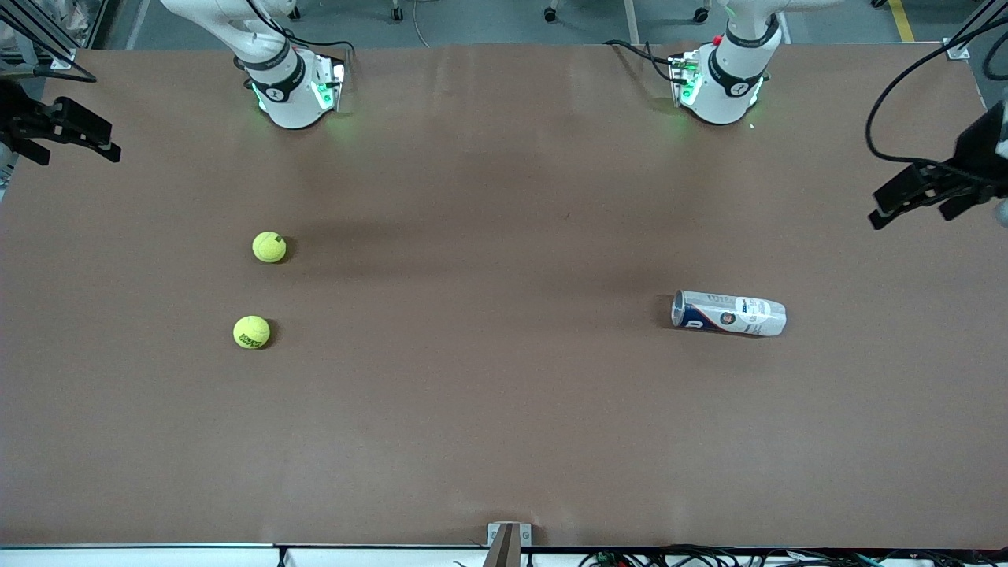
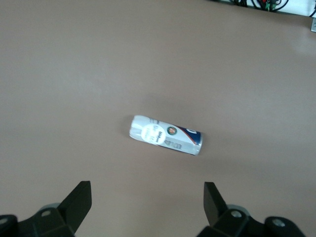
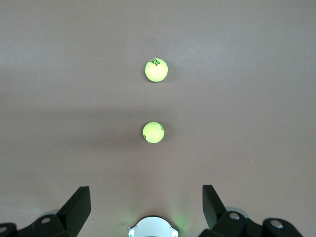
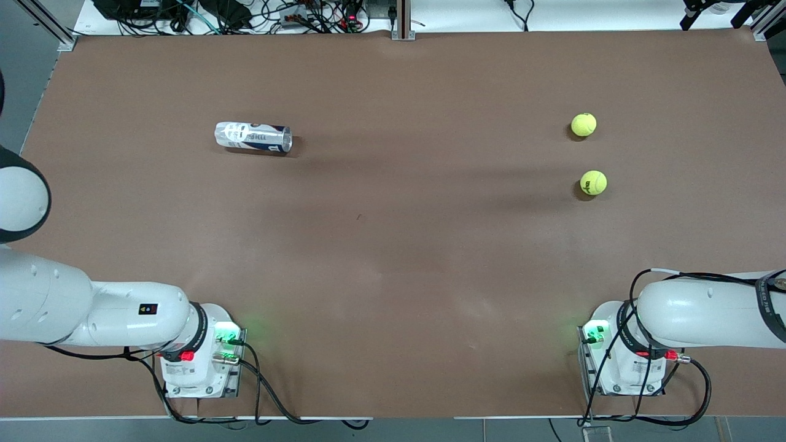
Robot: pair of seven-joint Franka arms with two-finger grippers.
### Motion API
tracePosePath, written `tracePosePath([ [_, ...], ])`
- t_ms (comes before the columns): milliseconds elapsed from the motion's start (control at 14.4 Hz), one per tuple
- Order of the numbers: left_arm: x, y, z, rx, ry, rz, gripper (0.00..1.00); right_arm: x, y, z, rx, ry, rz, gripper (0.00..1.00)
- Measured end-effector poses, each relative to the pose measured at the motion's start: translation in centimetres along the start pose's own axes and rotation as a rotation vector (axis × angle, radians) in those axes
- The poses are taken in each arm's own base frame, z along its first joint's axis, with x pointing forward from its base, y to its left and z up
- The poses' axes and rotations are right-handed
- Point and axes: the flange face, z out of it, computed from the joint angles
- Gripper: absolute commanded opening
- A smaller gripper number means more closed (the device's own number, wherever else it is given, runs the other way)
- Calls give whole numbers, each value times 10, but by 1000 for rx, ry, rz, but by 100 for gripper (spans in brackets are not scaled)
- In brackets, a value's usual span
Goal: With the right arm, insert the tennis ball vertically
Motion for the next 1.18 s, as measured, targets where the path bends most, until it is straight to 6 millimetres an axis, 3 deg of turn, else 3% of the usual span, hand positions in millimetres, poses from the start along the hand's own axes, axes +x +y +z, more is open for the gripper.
tracePosePath([
  [416, -3, 65, 57, 34, -116, -237, 100, 0, 0, 0, 0, 1, 0, 100],
  [831, 13, 73, 123, 157, -169, -560, 100, 0, 0, 0, 0, 1, 0, 100],
  [1178, 18, 106, 190, 307, -100, -833, 100, 0, 0, -1, 0, 3, 0, 100],
])
